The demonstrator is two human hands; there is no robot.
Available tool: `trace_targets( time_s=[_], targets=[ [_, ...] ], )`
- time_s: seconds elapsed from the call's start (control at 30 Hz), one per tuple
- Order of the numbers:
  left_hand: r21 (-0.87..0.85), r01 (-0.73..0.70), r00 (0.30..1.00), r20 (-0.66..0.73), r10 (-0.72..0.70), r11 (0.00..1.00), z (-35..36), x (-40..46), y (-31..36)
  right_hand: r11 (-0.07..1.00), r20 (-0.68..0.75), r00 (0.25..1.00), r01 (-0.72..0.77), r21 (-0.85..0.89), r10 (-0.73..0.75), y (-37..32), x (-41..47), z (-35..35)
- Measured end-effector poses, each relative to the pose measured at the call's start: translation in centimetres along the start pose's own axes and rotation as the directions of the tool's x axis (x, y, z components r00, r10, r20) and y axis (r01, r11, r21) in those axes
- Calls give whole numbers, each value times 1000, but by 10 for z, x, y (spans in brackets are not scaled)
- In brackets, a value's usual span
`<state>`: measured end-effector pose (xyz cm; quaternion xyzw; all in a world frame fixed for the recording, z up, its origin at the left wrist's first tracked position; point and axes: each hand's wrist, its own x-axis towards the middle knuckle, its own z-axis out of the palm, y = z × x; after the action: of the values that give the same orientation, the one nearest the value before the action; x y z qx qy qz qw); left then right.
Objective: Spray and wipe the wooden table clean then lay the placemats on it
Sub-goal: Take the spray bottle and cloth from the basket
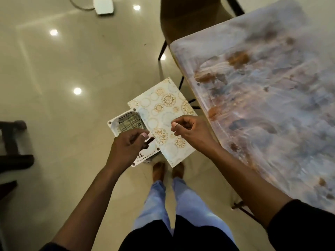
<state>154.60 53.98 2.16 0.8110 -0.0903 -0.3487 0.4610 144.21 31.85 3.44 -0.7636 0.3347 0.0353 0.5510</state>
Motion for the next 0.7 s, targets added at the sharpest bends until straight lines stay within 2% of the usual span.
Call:
trace_targets(
  time_s=[0.13, 0.3, 0.4, 0.53, 0.6, 0.7],
  targets=[
    [8, 76, 990, -121, -74, 997, -3, 39, -31, 990, 179, 983, -16, -143, 42, 23, 71, 42],
    [-38, 262, 941, -210, -264, 964, 0, 94, -88, 945, 292, 955, 50, -324, 50, 62, 148, 94],
    [-8, 391, 894, -234, -382, 920, 6, 121, -123, 900, 375, 927, 171, -400, -9, 78, 181, 124],
    [28, 477, 849, -271, -453, 878, 15, 153, -156, 828, 503, 860, 343, -444, -86, 101, 212, 164],
    [15, 514, 821, -297, -487, 858, 20, 166, -169, 752, 562, 810, 475, -457, -169, 112, 221, 180],
    [5, 576, 775, -322, -544, 817, 29, 177, -182, 579, 657, 701, 668, -467, -278, 131, 228, 197]
  ],
)
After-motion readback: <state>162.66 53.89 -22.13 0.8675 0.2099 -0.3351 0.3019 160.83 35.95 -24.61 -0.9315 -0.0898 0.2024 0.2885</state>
